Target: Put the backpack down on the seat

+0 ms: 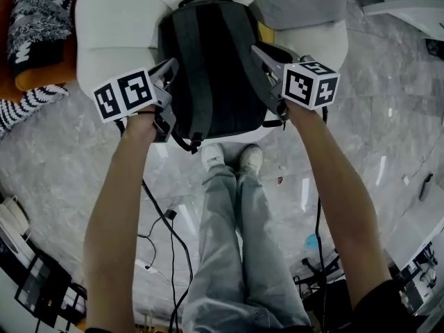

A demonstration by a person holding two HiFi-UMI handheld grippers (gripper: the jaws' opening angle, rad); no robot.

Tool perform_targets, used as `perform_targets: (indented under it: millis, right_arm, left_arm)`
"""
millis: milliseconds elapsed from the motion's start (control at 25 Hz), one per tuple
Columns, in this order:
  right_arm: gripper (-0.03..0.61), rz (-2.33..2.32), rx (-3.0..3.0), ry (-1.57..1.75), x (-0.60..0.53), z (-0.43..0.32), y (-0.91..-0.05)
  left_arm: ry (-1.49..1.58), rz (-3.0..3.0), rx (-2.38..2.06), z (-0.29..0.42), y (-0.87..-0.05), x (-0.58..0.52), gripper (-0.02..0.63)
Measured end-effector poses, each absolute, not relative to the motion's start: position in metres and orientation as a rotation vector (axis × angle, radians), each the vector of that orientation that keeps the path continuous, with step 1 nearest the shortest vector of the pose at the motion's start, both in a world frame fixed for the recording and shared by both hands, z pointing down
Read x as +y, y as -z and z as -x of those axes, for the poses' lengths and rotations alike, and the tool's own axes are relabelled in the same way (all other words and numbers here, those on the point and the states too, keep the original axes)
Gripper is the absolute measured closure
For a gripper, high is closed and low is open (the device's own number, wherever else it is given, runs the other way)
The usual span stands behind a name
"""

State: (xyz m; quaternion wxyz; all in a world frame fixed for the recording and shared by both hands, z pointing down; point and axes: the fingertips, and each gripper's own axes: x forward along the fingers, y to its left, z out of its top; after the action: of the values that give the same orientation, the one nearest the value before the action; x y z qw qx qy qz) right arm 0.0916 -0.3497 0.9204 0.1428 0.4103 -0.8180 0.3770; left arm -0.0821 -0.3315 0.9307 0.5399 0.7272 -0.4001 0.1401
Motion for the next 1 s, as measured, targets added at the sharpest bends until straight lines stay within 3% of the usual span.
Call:
perform_targets:
  millis: [240,640,1000]
  right_arm:
    - [0.574,-1.127,-2.388,-1.087,-0.304,-0.082,-0.873]
    - [0.574,-1.112,-2.468,-1.031,-0.250,-0.076,-0.772]
    - [0.572,-1.105,-2.596,-0.756,-0.225,-0.078,-0.634]
  left_arm:
    - [-0.295,-1.752,-0.961,0.060,-0.879,-0.290,0.614]
    - [-0.238,-1.849,-1.074,0.038,-0.769,-0.245,0.615]
    - [-0.258,-2.031,-1.172,0.030,-0.630,-0.224,0.615]
